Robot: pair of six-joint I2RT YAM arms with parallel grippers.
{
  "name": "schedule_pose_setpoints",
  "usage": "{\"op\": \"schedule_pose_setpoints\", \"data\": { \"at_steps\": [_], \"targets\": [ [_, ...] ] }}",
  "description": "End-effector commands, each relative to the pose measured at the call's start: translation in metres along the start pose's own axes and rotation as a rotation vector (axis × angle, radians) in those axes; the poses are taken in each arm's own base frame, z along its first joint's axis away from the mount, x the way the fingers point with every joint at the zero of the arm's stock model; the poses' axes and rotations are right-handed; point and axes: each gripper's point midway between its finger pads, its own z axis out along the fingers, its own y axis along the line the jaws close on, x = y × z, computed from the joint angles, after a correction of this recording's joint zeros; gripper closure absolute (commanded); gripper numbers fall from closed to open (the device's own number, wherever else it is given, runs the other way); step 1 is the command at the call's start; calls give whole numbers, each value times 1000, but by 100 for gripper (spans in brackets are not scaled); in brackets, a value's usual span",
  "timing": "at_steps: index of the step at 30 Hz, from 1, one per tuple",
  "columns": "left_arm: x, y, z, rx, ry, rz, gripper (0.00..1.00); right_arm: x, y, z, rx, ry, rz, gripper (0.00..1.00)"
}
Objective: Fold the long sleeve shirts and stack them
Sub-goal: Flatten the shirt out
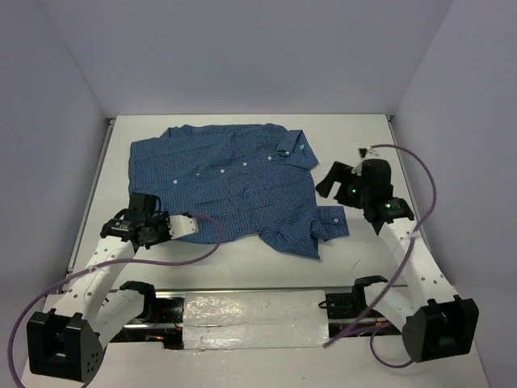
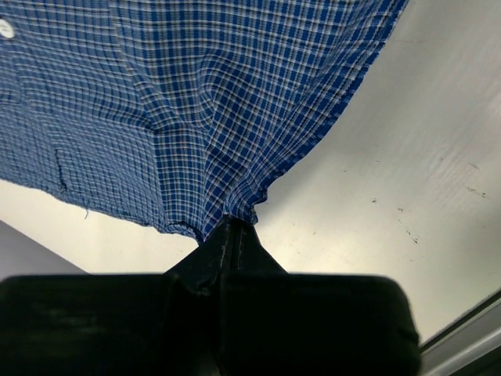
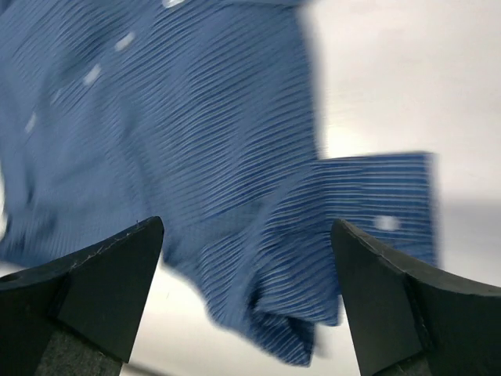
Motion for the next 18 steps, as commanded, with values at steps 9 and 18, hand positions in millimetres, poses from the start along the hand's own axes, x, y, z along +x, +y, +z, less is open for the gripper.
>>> {"op": "schedule_pose_setpoints", "data": {
  "at_steps": [9, 18],
  "targets": [
    [3, 1, -1, -67, -1, -94, 100, 2, -160, 35, 549, 95, 256, 8],
    [1, -3, 3, -93, -32, -162, 100, 48, -178, 59, 647, 291, 183, 11]
  ]
}}
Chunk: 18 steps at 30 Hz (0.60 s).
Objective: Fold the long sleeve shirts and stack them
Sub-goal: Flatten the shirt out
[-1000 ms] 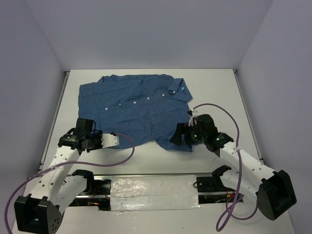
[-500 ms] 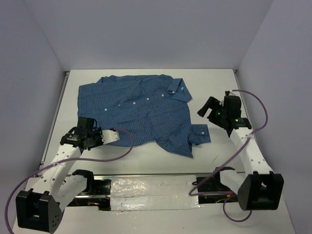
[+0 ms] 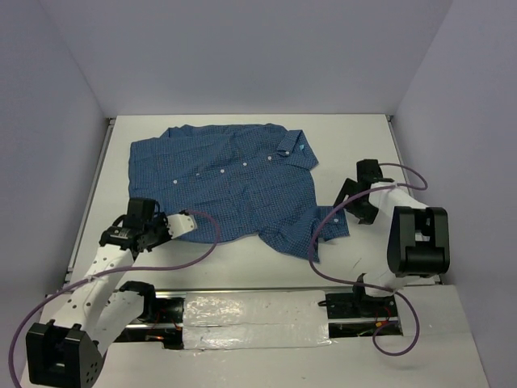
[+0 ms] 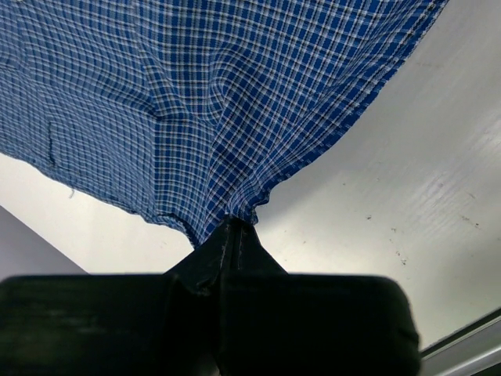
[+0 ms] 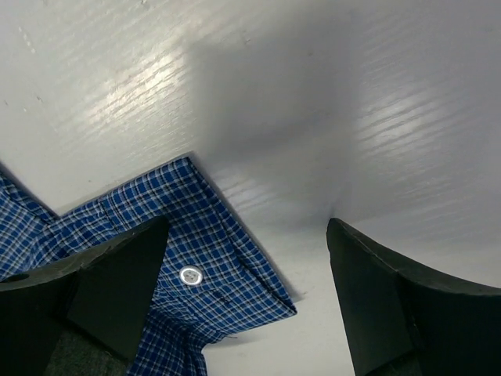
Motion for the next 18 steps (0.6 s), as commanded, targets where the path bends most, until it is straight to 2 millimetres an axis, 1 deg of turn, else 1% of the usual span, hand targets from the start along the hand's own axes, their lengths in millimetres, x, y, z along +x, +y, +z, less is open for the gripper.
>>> {"op": "schedule_pose_setpoints", "data": {
  "at_steps": [1, 3, 5, 6, 8, 9, 10, 12, 13, 15, 18],
  "targets": [
    [0, -6, 4, -7, -18, -53, 100, -6, 12, 3, 19, -14, -38, 11],
    [1, -9, 4, -3, -22, -66, 100, -2, 18, 8, 13, 3, -37, 13],
    [2, -12, 4, -8, -27, -73, 100, 9, 34, 13, 0, 29, -74, 13],
    [2, -13, 3, -12, -30, -84, 100, 13, 35, 15, -3, 50, -69, 14],
    [2, -15, 5, -19, -39, -96, 100, 13, 42, 15, -32, 43, -48, 20],
    [3, -17, 6, -18, -40, -103, 100, 16, 42, 16, -36, 47, -42, 25],
    [2, -15, 6, -29, -44, -108, 100, 16, 43, 16, -41, 45, -31, 40],
    [4, -16, 8, -38, -42, -120, 100, 18, 48, 16, -63, 59, -25, 59],
    [4, -14, 7, -54, -44, -122, 100, 18, 49, 17, -66, 65, -23, 80],
    [7, -13, 6, -71, -38, -122, 100, 16, 53, 16, -80, 67, -23, 100],
    [11, -14, 4, -82, -26, -122, 100, 8, 53, 10, -84, 30, -2, 100]
  ]
}}
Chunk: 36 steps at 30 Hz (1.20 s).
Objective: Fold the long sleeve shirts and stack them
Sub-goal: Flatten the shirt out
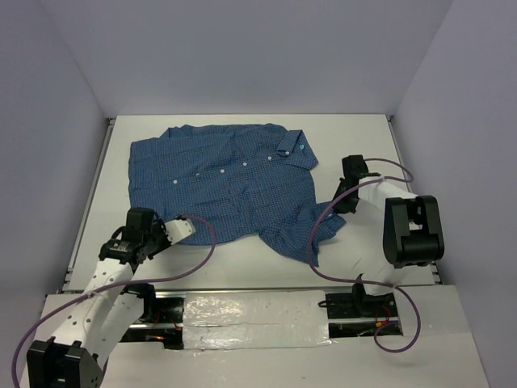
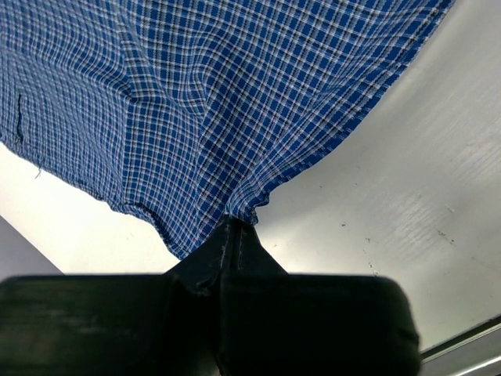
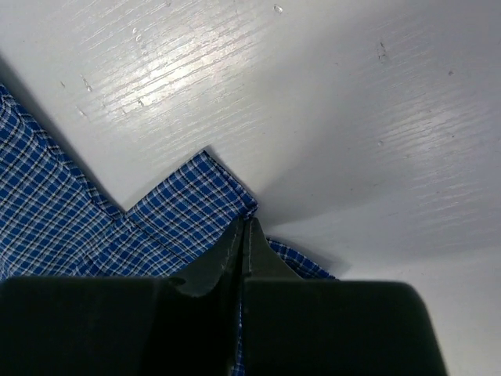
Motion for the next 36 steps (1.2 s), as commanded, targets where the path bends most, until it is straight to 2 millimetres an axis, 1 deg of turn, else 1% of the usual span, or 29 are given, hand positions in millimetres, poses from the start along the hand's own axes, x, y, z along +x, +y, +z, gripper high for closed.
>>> {"op": "schedule_pose_setpoints", "data": {
  "at_steps": [1, 2, 4, 6, 7, 8, 9, 10, 11, 13, 14, 16, 17, 19, 20, 22, 23, 24, 25, 27, 28, 29, 30, 31, 32, 33, 34, 35, 36],
  "targets": [
    [0, 4, -1, -43, -6, -26, 100, 0, 7, -3, -23, -5, 32, 100],
    [1, 4, -1, -45, -7, -29, 100, -3, 8, -6, -34, -17, 39, 100],
    [4, -1, 2, -34, -1, -24, 100, -11, 14, -21, -80, -68, 35, 100],
    [7, -1, 4, -34, 9, -3, 100, -15, 22, -40, -129, -130, -13, 100],
    [10, -1, 5, -41, 22, 1, 100, -8, 30, -47, -123, -150, -73, 100],
    [11, 0, 6, -43, 22, 9, 100, -8, 37, -59, -133, -185, -121, 100],
    [10, 0, 7, -40, 24, 14, 100, 0, 40, -65, -121, -182, -195, 100],
    [9, 2, 7, -42, 22, 24, 100, 10, 51, -71, -124, -192, -264, 100],
    [8, 4, 7, -44, 21, 25, 100, 11, 57, -82, -148, -211, -289, 100],
    [4, 9, 7, -51, 16, 24, 100, 22, 67, -94, -197, -220, -339, 100],
    [2, 11, 6, -55, 13, 18, 100, 24, 72, -107, -240, -246, -349, 100],
    [-1, 14, 6, -59, 8, 15, 100, 30, 82, -122, -305, -281, -416, 100],
    [-1, 14, 6, -61, 8, 12, 100, 45, 96, -138, -389, -289, -479, 100],
    [-1, 15, 7, -64, 6, 6, 100, 66, 113, -154, -491, -292, -609, 100],
    [4, 19, 6, -88, 35, 1, 100, 91, 127, -169, -578, -275, -705, 100],
    [6, 19, 7, -97, 42, -11, 100, 120, 135, -180, -638, -249, -832, 100],
    [6, 22, 7, -109, 41, -17, 100, 150, 143, -187, -701, -200, -925, 100],
    [6, 21, 8, -110, 40, -23, 100, 168, 147, -189, -743, -168, -980, 100],
    [5, 22, 8, -112, 36, -36, 100, 186, 148, -182, -754, -118, -1043, 100],
    [4, 20, 8, -91, 36, -44, 100, 221, 150, -180, -779, -38, -1157, 100],
    [4, 19, 7, -83, 41, -48, 100, 228, 150, -176, -759, -18, -1195, 100],
    [5, 18, 6, -76, 48, -48, 100, 230, 157, -171, -728, -6, -1232, 83],
    [5, 20, 5, -81, 51, -48, 100, 234, 156, -169, -703, 11, -1261, 63],
    [7, 21, 5, -88, 61, -47, 100, 232, 160, -170, -691, 5, -1270, 45],
    [8, 21, 5, -89, 66, -48, 100, 228, 170, -176, -699, -14, -1274, 35],
    [9, 20, 4, -88, 69, -45, 100, 223, 176, -180, -706, -42, -1286, 32],
    [10, 19, 4, -86, 72, -47, 100, 212, 185, -191, -712, -109, -1274, 26],
    [10, 18, 4, -86, 74, -50, 100, 202, 190, -196, -711, -157, -1260, 14],
    [11, 18, 4, -85, 75, -50, 100, 190, 198, -202, -720, -211, -1230, 9]
  ]
}}
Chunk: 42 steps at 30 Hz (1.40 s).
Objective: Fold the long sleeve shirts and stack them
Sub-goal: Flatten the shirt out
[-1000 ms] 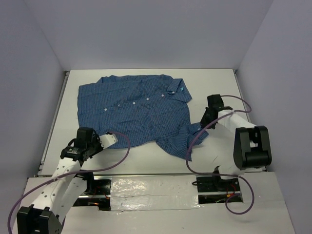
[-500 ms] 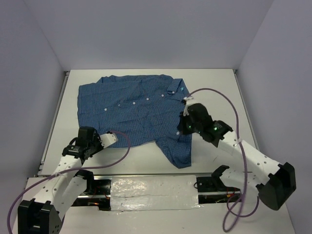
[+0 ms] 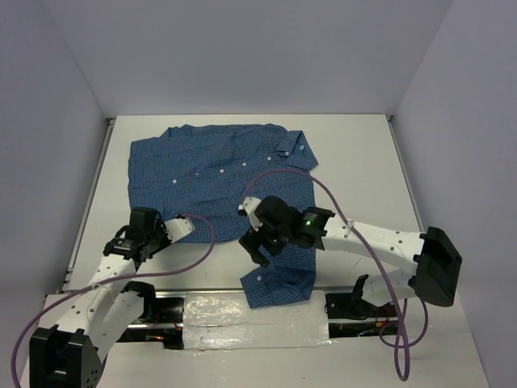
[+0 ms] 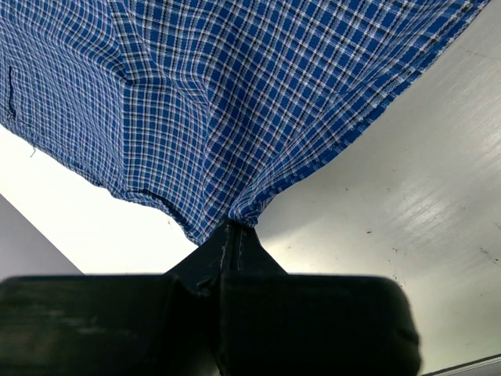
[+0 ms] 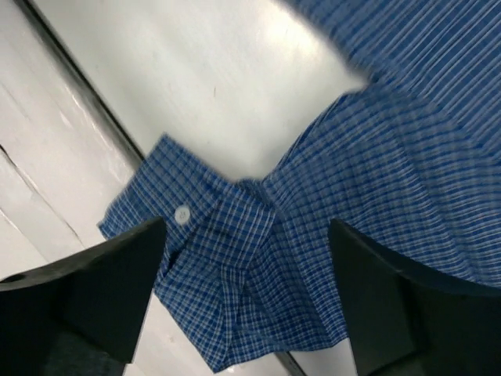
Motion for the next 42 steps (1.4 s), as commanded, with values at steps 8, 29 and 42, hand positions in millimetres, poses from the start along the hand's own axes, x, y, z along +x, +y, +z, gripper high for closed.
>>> {"op": "schedule_pose_setpoints", "data": {
  "at_steps": [8, 29, 42],
  "targets": [
    [0, 8, -11, -45, 1, -33, 100, -94, -191, -86, 328, -476, 591, 17],
    [-3, 13, 1, -20, 26, -62, 100, 4, -345, 42, 478, 31, 945, 30],
    [-44, 7, -26, 88, -163, 27, 100, 63, -331, -6, 514, -49, 1181, 100]
  ]
}}
